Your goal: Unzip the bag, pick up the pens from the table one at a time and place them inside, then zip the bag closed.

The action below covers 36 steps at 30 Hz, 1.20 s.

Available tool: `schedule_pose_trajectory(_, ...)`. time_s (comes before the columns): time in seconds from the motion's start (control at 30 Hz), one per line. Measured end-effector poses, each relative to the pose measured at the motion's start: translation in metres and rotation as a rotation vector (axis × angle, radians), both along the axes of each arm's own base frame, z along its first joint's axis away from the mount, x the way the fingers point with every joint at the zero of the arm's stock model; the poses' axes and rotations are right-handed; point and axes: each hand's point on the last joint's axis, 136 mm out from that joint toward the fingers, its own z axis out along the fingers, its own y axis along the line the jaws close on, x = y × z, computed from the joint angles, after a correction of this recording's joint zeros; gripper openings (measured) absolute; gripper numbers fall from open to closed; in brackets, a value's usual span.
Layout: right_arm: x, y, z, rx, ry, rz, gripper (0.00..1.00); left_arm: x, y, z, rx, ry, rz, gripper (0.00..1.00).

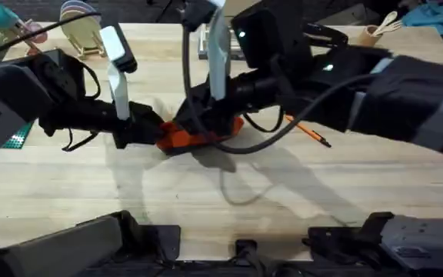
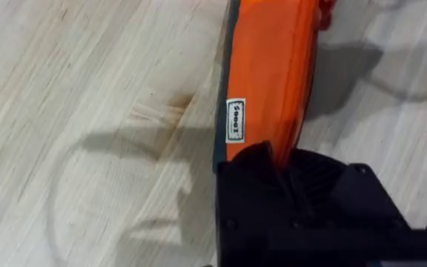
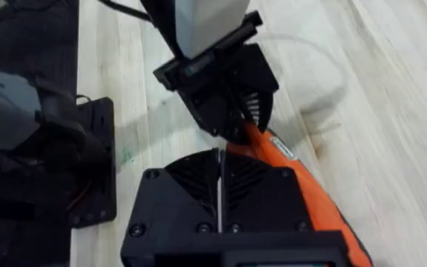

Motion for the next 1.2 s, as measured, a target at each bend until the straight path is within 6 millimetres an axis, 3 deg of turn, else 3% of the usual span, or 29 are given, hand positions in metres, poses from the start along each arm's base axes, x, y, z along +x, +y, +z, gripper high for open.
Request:
schedule_pose_trajectory(0.27, 0.004, 0.01, -0.014, -0.011, 0.03, -0.018, 0.031, 0.0, 0.0, 0.0, 0.0, 0.0, 0.0, 0.043)
schedule_pose_trajectory(0.4, 0.017, 0.004, -0.016, -0.038, 0.021, -0.115, 0.031, 0.001, 0.0, 0.0, 0.001, -0.003, 0.0, 0.043)
schedule_pose_trajectory(0.6, 0.03, -0.016, 0.003, -0.056, -0.016, -0.267, 0.036, 0.001, 0.0, 0.0, 0.001, -0.003, 0.0, 0.043)
schedule_pose_trajectory(0.63, 0.032, -0.02, 0.008, -0.056, -0.015, -0.297, 0.1, 0.001, 0.0, 0.0, 0.001, -0.003, 0.0, 0.043)
schedule_pose_trajectory(0.83, 0.034, -0.055, 0.032, -0.072, -0.018, -0.474, 0.95, 0.001, 0.0, 0.0, 0.001, -0.003, 0.0, 0.043)
schedule_pose_trajectory(0.97, 0.028, -0.077, 0.04, -0.073, 0.044, -0.589, 0.997, 0.001, 0.0, 0.0, 0.001, -0.003, 0.0, 0.043)
schedule_pose_trajectory(1.2, 0.016, -0.102, 0.034, -0.078, 0.231, -0.76, 0.998, 0.001, 0.0, 0.0, 0.001, -0.003, 0.0, 0.043)
